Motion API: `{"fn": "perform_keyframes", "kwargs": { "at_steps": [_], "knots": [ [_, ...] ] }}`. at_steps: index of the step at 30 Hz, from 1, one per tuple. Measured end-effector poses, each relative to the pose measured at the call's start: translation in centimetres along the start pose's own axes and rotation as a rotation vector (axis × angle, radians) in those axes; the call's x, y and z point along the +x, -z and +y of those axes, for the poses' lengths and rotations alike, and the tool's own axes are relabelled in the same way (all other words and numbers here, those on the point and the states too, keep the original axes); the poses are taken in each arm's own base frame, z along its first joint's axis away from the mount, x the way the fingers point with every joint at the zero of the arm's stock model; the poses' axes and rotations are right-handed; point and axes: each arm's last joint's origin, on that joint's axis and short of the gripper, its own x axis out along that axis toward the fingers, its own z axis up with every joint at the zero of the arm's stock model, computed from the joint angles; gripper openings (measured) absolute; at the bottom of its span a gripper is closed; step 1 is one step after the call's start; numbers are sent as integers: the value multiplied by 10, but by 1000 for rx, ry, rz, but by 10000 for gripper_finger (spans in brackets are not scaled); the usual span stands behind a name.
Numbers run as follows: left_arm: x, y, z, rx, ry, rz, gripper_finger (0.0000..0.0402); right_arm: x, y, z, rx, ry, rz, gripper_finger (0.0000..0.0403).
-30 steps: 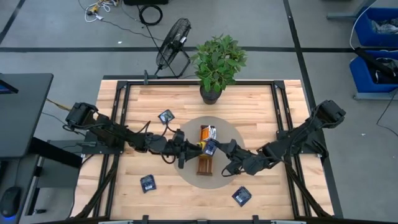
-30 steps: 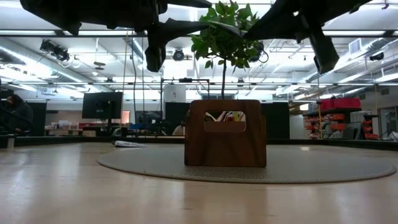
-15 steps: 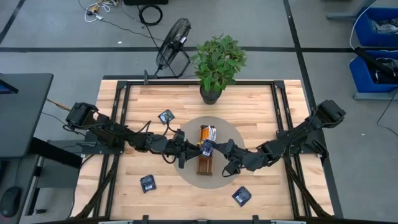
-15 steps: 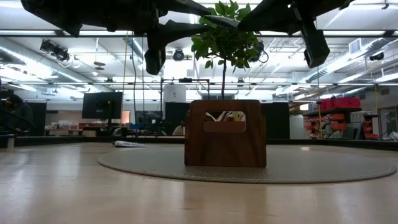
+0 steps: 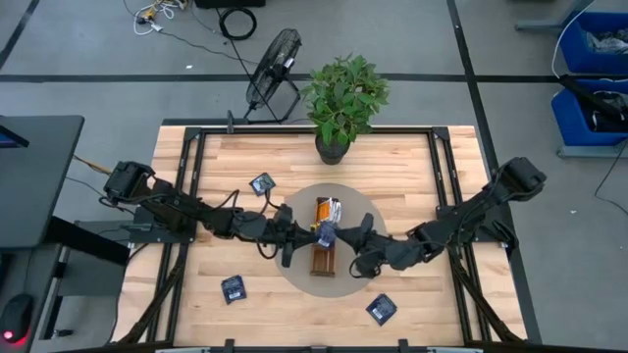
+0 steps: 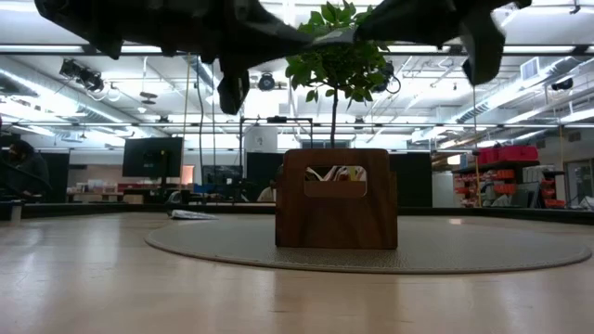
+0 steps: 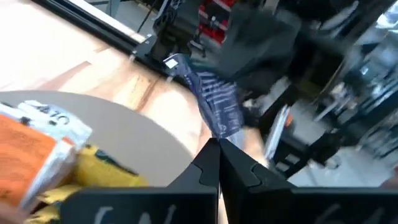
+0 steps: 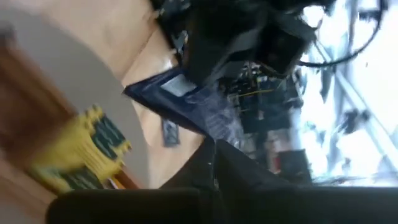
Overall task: Pick & Place Tea
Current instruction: Put the purple tea bag into the bottom compartment of the bottom section wooden organizer
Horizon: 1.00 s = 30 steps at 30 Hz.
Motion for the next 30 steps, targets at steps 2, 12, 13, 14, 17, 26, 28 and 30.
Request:
{"fn": "perform_keyframes", "kwargs": {
  "at_steps": [2,12,13,14,17,26,28,30],
  "knots": [
    [0,3,0,47,-6,26,3,-4,-1,-3,104,15,1,38],
    [-3,12,-8,237,25,70,1,-33,7,-33,622,-35,-47,132],
    [-3,12,-8,247,26,71,1,-34,9,-37,705,-78,-78,141],
    [-3,13,-8,255,25,73,1,-34,12,-42,791,-125,-106,148],
    [-3,12,-6,284,12,75,1,-27,23,-52,1041,-260,-137,168],
    [-1,9,0,324,-7,75,1,2,43,-52,1320,-534,-111,199],
    [-2,9,-1,324,-7,75,1,5,45,-52,1323,-536,-109,201],
    [-2,9,-1,326,-3,77,1,6,47,-52,1329,-534,-101,201]
  ]
}}
